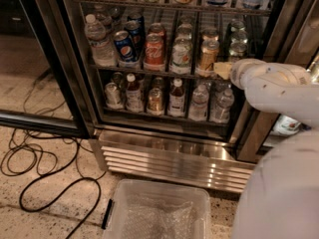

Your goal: Pick green can from middle shelf of fridge

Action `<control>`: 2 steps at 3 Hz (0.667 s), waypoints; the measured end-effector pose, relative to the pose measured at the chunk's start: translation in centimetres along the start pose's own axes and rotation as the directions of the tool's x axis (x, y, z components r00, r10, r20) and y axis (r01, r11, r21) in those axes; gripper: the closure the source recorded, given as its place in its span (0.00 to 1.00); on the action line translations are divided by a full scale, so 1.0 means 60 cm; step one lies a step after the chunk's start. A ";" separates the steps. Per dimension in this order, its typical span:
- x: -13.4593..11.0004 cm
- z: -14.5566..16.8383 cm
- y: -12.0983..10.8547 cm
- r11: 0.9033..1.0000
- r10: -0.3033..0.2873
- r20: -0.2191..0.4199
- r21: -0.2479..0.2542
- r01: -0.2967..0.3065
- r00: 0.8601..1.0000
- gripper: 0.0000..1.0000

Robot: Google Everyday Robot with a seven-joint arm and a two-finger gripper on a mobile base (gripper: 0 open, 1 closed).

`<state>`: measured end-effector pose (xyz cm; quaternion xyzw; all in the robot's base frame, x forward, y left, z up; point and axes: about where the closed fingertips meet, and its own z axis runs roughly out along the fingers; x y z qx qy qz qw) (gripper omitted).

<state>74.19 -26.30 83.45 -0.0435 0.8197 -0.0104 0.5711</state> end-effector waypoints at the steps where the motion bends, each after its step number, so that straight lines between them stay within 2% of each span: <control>1: -0.001 0.001 -0.003 1.000 -0.001 0.003 0.007 0.001 1.000 0.27; 2: -0.001 0.001 -0.005 1.000 -0.001 0.006 0.014 0.001 1.000 0.28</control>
Offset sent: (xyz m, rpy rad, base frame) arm 0.0416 -0.0424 -0.0010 -0.0809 -0.1013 -0.1889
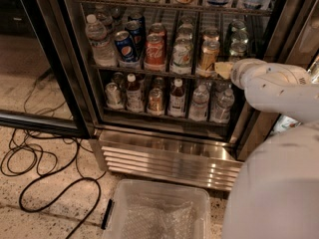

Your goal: Pick green can from middle shelf of fridge

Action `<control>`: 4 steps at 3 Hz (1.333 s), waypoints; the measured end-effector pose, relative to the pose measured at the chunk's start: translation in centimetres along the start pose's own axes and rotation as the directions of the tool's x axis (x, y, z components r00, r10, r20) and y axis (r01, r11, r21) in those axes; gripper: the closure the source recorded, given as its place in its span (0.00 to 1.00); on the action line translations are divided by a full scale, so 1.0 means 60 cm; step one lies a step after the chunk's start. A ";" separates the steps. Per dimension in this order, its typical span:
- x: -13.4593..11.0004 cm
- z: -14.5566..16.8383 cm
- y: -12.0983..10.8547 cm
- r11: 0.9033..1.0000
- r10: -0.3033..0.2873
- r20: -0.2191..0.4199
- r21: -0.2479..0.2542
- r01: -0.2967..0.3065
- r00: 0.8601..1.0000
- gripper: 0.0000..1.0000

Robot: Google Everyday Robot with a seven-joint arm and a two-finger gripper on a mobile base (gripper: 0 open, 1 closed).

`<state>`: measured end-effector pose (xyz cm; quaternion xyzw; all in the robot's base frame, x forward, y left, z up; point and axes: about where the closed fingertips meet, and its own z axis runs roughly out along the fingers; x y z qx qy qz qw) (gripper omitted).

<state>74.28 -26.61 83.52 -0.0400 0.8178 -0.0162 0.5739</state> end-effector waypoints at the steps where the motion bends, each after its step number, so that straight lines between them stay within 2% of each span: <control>1: 0.000 0.000 -0.002 1.000 0.000 0.002 0.006 0.000 1.000 0.29; 4: -0.002 0.001 -0.005 1.000 -0.001 0.008 0.023 0.001 1.000 0.30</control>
Offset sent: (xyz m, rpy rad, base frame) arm 0.0544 -0.0575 0.0002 -0.0888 -0.1005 -0.2164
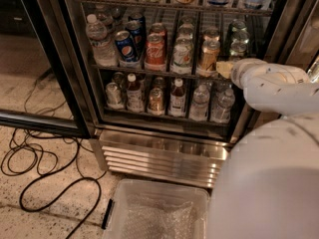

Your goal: Pick green can from middle shelf of fridge

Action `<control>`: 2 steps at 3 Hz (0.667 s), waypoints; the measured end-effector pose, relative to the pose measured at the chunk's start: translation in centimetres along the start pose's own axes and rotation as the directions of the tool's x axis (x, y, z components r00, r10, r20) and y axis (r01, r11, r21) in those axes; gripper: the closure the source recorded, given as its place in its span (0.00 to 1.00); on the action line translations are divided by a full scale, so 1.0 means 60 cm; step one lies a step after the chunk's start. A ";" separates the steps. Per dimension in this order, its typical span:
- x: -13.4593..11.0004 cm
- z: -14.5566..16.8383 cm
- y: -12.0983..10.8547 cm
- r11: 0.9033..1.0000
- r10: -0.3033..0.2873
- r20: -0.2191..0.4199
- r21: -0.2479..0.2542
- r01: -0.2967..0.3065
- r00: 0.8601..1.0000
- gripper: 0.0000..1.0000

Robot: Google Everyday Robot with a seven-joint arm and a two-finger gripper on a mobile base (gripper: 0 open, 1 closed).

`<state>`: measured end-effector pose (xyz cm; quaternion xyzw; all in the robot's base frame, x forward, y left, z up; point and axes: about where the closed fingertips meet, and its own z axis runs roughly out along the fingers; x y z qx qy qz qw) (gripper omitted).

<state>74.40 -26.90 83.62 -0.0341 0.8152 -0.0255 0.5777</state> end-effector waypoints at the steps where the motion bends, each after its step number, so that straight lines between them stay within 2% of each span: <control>1: 0.000 0.000 -0.001 1.000 0.000 0.001 0.005 0.000 1.000 0.29; 2: 0.000 0.000 -0.002 1.000 0.001 0.002 0.011 -0.001 1.000 0.29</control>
Offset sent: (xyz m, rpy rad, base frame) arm 0.0951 -0.1308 -0.0056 -0.1291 -0.1281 -0.4254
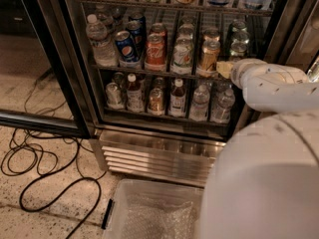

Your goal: Pick green can from middle shelf of fridge

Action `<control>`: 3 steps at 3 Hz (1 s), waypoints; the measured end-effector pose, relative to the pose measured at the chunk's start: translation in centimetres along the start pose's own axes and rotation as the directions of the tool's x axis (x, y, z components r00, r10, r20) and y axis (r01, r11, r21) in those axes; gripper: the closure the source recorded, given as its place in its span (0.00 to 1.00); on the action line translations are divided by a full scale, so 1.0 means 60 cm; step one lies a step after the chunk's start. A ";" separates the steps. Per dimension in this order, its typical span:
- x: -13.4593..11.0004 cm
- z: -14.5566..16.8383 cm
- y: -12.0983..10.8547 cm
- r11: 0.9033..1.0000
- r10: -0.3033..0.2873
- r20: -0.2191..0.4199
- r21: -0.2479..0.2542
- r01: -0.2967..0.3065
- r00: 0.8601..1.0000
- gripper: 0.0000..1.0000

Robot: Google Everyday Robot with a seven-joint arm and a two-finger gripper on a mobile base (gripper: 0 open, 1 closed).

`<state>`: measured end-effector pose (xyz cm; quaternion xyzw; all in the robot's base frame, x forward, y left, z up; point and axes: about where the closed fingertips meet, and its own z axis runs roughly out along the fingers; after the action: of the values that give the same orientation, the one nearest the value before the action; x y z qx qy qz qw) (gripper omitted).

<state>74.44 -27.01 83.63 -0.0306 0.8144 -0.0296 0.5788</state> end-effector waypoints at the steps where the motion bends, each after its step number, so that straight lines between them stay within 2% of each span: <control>1: 0.000 0.000 -0.001 1.000 0.000 0.001 0.006 0.000 1.000 0.28; 3: -0.012 0.003 -0.002 1.000 0.004 0.019 0.015 -0.004 1.000 0.29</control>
Offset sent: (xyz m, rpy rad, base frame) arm 0.1081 -0.1445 -0.0105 -0.1374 -0.1245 -0.4585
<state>74.86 -27.07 84.27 -0.0248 0.8085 -0.0344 0.5869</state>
